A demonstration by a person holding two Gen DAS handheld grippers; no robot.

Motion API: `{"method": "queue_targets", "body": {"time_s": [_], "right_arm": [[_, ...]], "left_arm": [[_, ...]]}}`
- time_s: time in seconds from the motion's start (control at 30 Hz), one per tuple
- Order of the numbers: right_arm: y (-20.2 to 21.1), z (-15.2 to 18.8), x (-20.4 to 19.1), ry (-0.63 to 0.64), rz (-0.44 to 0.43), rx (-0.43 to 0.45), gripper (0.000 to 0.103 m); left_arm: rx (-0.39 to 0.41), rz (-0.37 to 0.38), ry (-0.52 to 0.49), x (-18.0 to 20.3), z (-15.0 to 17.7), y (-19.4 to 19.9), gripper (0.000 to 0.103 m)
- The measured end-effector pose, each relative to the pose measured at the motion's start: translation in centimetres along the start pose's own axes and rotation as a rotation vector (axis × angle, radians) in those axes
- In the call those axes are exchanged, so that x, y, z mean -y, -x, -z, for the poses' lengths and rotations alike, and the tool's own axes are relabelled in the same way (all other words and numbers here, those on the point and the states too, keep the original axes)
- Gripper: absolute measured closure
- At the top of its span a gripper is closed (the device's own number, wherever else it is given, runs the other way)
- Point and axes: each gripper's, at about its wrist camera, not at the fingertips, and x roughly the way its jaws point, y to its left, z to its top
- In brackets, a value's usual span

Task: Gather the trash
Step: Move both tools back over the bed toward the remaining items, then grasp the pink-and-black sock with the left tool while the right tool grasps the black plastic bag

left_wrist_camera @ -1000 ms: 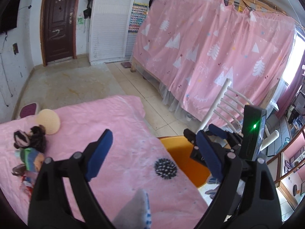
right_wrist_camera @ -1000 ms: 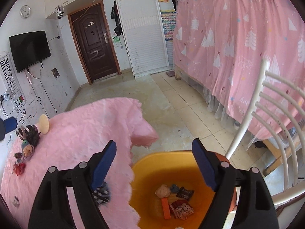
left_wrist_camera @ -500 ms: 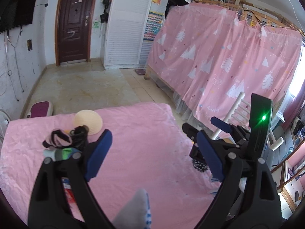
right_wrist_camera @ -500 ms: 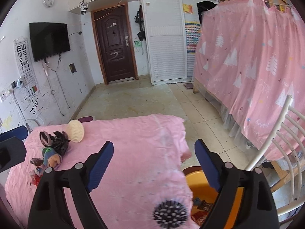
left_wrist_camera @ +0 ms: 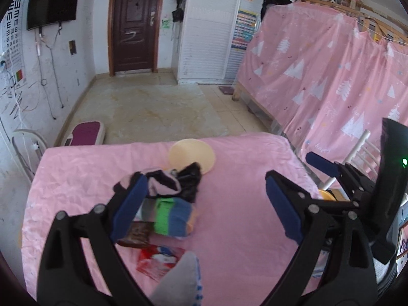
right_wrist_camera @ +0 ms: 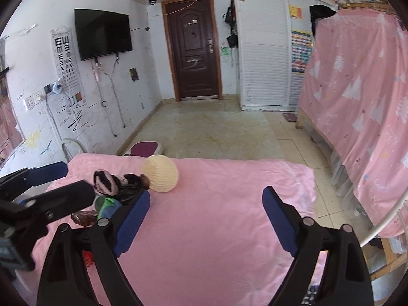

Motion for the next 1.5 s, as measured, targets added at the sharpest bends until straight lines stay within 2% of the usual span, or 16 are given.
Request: {"method": "queue_targets", "body": {"time_s": [0.2,0.3,0.43,0.63,0.77,0.83,1.07,1.17,1.37,1.43,1.5], "right_arm": [[-1.8,-0.4,-2.3,0.029,-0.038,-0.028,0.021],[-2.7,-0.4,-2.9,0.037,-0.05,-0.047,0.021],[-3.8,-0.5,-3.2,0.042,-0.059,-0.067,0.021],[-4.8,-0.6,-2.9,0.047,-0.074,-0.091,0.02],[-5.5,-0.6,-3.5,0.06,-0.082,-0.103,0.02],[-5.8,-0.7,-4.0,0.067,-0.086,-0.109,0.02],[-6.7,-0.9,-5.4,0.086,-0.109,-0.128,0.02],[-7.3,-1.3,-5.9,0.062,-0.146,-0.143,0.02],[-9.3,-1.9,-5.9,-0.04,-0.244,-0.205,0.02],[-10.1,-1.8,-6.1,-0.062,-0.261,-0.235,0.026],[-10.8,-1.9,-6.3,-0.078,-0.275,-0.261,0.046]], "left_arm": [[-0.058,-0.026,0.051,-3.9,-1.2,-2.1,0.013],[-0.091,0.003,0.088,-5.3,-1.5,-3.3,0.013],[-0.131,0.056,0.109,-5.8,-1.7,-4.7,0.013],[-0.191,0.029,0.139,-6.9,-1.2,-7.2,0.013],[-0.233,0.022,0.191,-8.3,-0.9,-8.2,0.032],[-0.241,0.024,0.214,-9.0,-0.8,-8.2,0.036],[-0.211,0.009,0.238,-10.0,-0.6,-7.2,0.062],[-0.196,0.008,0.257,-10.4,-0.5,-6.6,0.067],[-0.126,-0.014,0.324,-12.5,-0.7,-4.6,0.068],[-0.106,-0.017,0.339,-13.2,-0.7,-4.0,0.068],[-0.1,-0.017,0.348,-13.5,-0.9,-3.9,0.068]]}}
